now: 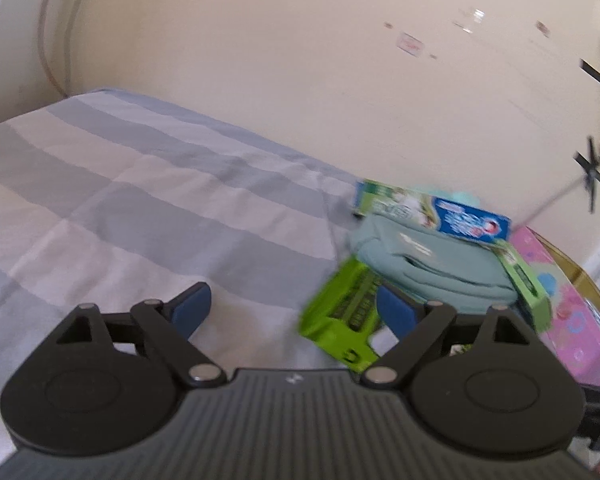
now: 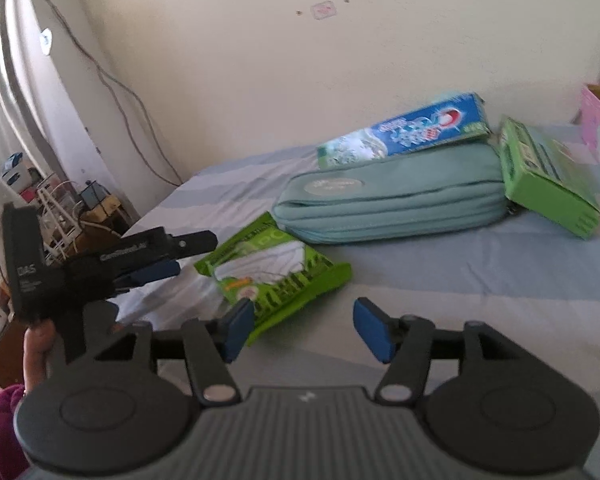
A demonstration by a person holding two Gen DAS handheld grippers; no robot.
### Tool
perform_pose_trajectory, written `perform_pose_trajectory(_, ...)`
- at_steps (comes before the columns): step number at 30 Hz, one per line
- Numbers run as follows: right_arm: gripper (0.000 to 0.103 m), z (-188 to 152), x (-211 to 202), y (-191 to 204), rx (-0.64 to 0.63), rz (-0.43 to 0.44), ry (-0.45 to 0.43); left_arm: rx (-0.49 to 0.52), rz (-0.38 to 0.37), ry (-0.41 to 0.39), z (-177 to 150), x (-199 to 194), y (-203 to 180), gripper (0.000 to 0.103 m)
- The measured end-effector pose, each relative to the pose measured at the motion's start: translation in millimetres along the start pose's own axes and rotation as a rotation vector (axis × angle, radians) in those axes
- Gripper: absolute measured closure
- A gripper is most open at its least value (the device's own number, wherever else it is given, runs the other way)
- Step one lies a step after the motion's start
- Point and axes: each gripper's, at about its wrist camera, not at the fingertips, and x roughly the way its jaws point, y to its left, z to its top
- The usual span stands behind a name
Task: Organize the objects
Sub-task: 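Lift the wet-wipes pack with the right tool and turn toward the tin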
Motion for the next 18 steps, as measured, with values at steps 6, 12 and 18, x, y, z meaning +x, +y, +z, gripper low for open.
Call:
perform_pose_trajectory(6, 0.044, -7.7, -5.6, -18.5, 0.083, -0.007, 0.014, 0.058, -0.08, 0.049, -5.5, 4.0, -11.6, 0.012)
perform_pose_trajectory(12, 0.042, -16.0, -7.4, -21.1, 0.11, 0.006, 0.025, 0.104, -0.136, 0.081, -10.5, 5.8, -20.1, 0.012)
perform_pose_trajectory(18, 0.033, -21.0, -10.6, -9.9, 0.063, 0.024, 0.023, 0.151, -0.241, 0.135, -16.8, 7.7, -28.9, 0.008)
